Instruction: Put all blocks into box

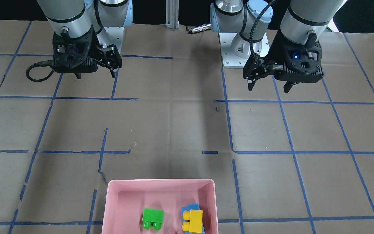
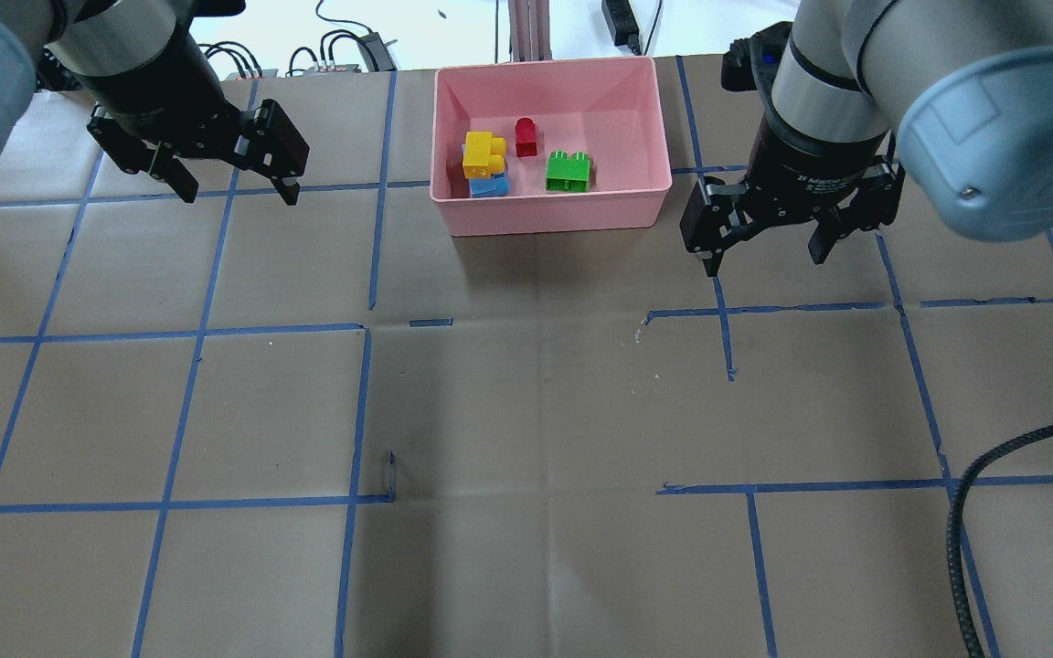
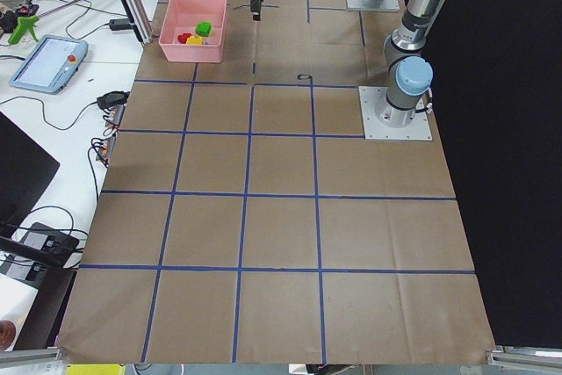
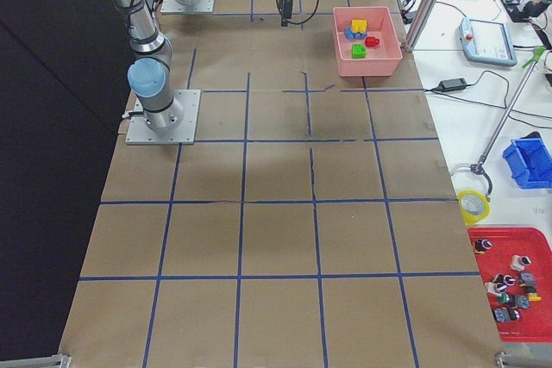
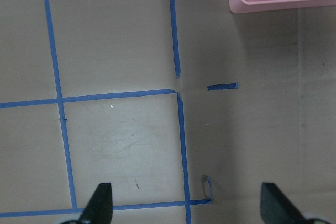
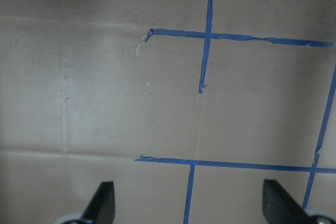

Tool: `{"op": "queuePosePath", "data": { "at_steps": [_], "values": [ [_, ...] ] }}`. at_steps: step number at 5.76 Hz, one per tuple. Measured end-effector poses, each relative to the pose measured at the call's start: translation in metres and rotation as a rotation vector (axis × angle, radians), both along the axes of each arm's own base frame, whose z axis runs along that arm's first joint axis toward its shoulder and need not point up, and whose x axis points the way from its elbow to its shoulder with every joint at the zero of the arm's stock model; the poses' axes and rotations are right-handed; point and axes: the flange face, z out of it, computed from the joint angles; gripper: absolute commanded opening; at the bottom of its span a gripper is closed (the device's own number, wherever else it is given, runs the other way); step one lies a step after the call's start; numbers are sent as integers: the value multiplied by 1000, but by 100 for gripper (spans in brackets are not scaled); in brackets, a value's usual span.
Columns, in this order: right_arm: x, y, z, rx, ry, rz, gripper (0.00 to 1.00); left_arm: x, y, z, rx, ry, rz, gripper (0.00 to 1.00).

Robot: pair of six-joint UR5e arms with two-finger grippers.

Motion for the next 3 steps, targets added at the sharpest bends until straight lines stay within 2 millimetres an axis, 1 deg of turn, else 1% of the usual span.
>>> {"op": "queuePosePath", "data": {
  "at_steps": [3],
  "values": [
    [0,0,0,1,0,-1,100,1,-7,2,-4,2,1,100]
  ]
}}
